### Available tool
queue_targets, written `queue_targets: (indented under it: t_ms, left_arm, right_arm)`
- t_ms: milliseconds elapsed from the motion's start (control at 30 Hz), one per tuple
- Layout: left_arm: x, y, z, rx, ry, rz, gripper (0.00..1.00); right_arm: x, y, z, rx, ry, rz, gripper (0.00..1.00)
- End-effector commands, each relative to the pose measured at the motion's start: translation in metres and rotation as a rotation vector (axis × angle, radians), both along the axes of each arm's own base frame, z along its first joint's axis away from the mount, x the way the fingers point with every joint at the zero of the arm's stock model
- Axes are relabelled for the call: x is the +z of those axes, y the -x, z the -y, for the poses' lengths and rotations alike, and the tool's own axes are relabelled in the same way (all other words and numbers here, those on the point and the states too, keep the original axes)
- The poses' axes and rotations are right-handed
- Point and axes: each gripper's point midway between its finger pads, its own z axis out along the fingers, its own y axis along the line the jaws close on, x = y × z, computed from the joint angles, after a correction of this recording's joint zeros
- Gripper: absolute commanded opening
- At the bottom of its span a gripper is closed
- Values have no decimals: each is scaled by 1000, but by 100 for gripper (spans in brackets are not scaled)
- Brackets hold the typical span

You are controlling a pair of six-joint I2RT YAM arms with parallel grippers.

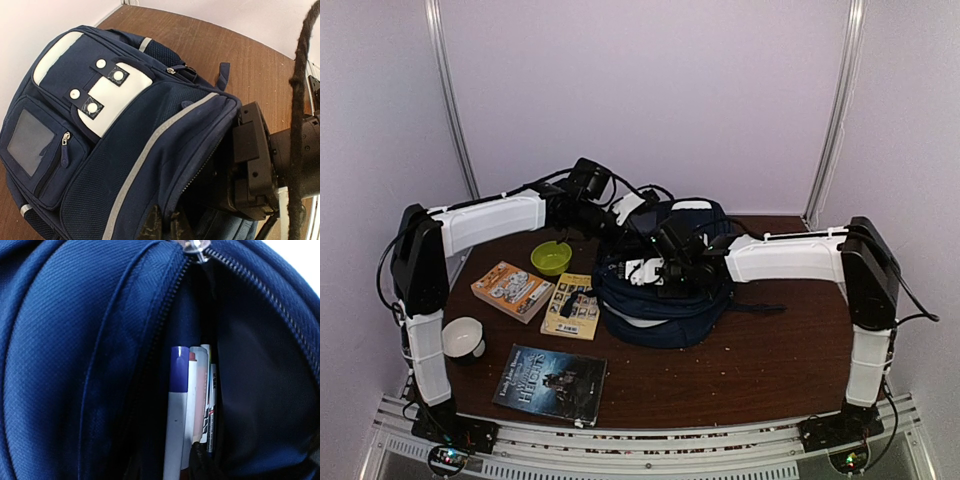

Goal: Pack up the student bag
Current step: Place the pen in the upper front pocket of the bag, then set the student bag in the upper front pocket.

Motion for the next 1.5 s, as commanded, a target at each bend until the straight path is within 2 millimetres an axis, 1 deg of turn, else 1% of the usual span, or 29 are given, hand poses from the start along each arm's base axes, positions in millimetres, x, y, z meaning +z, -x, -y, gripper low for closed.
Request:
queue_targets:
  t_ms: [0,167,367,433,667,733,833,867,900,967,1000,1067,1100,1133,1167,1200,1300,1333,1367,1433,1467]
  left_arm:
    - [39,-5,7,-7,89,54,4]
    - [37,-6,8,-5,90,47,4]
    - [31,-1,15,-26,104,13,4]
    - [26,6,22,-50,109,-1,4]
    - [-5,53,70,-160,49,-23,3]
    - [-12,64,80,-175,20,-15,3]
    - [-24,78,92,-190,-7,-25,3]
    - [-27,80,94,-184,-15,-29,4]
    - [-29,80,95,-174,-27,-30,8]
    - [-33,79,92,-143,-60,-35,21]
    - [-31,78,88,-122,-70,-33,26]
    - [-22,80,77,-90,-75,-27,34]
    - [-15,83,73,-79,-62,-19,41]
    - [-9,87,66,-70,-50,-12,46]
    - [-5,90,60,-62,-38,-4,48]
    - [0,93,52,-47,-34,7,49]
    - [-1,97,24,27,-60,42,48]
    - [-12,100,11,49,-86,40,48]
    - [-10,101,0,83,-85,52,47]
    - [-18,101,-19,140,-84,29,45]
    - [-19,100,-26,168,-68,9,44]
  right_arm:
    - [29,3,12,-25,-58,44,34]
    - [42,28,20,-11,-134,-34,36]
    - [45,64,39,14,-173,-142,37]
    - [44,82,50,36,-165,-192,37]
    - [39,143,105,83,-162,-383,37]
    - [35,159,120,88,-166,-426,37]
    - [35,171,135,81,-181,-440,37]
    - [35,172,139,75,-189,-441,37]
    - [34,172,143,67,-198,-447,37]
    - [33,170,147,50,-218,-454,38]
    - [33,169,147,48,-228,-457,38]
    - [35,168,147,41,-253,-466,38]
    - [37,166,145,35,-271,-468,39]
    - [37,165,143,30,-288,-474,39]
    - [37,164,140,30,-301,-480,40]
    - [36,163,137,28,-307,-488,40]
    - [32,157,127,8,-338,-526,40]
    - [32,158,122,16,-347,-554,40]
    - [31,158,117,17,-354,-583,40]
    - [32,154,106,2,-380,-626,38]
    - [36,151,98,6,-394,-646,36]
